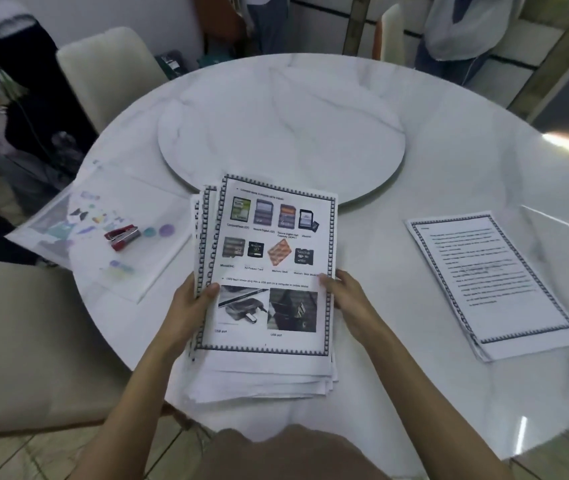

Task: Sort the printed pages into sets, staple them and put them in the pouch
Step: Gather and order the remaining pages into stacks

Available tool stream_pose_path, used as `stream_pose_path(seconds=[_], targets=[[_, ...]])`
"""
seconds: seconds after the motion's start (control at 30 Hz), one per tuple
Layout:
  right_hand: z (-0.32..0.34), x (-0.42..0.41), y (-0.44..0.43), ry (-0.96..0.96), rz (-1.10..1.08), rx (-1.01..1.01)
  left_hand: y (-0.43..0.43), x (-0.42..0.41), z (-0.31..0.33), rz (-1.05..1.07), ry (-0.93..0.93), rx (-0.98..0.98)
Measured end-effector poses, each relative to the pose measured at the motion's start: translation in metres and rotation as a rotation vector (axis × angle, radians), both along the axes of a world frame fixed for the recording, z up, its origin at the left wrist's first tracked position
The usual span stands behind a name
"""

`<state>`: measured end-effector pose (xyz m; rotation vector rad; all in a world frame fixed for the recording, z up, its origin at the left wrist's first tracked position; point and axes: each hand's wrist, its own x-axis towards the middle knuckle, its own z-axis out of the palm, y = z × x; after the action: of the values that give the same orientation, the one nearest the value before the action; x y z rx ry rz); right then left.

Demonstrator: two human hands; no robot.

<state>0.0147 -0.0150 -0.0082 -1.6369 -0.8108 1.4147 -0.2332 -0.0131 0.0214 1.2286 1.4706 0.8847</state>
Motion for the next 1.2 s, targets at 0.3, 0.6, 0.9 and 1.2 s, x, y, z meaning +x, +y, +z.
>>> stream_pose_path(seconds=[0.3,0.6,0.9,1.2], targets=[[0.087,0.001,0.011,-0.07,-0.154,0.543,0.027,0.034,0.055,0.058,0.04,0.33],[0.089,0.007,-0.001,-0.046,-0.166,0.64,0.025,0.044,0.061,0.093,-0.127,0.372],[0.066,0.004,-0.008,-0.047,-0.153,0.537,0.014,0.055,0.037,0.097,-0.105,0.27],[0.045,-0.001,-0.023,-0.068,-0.189,0.484,0.003,0.056,0.018,0.114,-0.079,0.219]])
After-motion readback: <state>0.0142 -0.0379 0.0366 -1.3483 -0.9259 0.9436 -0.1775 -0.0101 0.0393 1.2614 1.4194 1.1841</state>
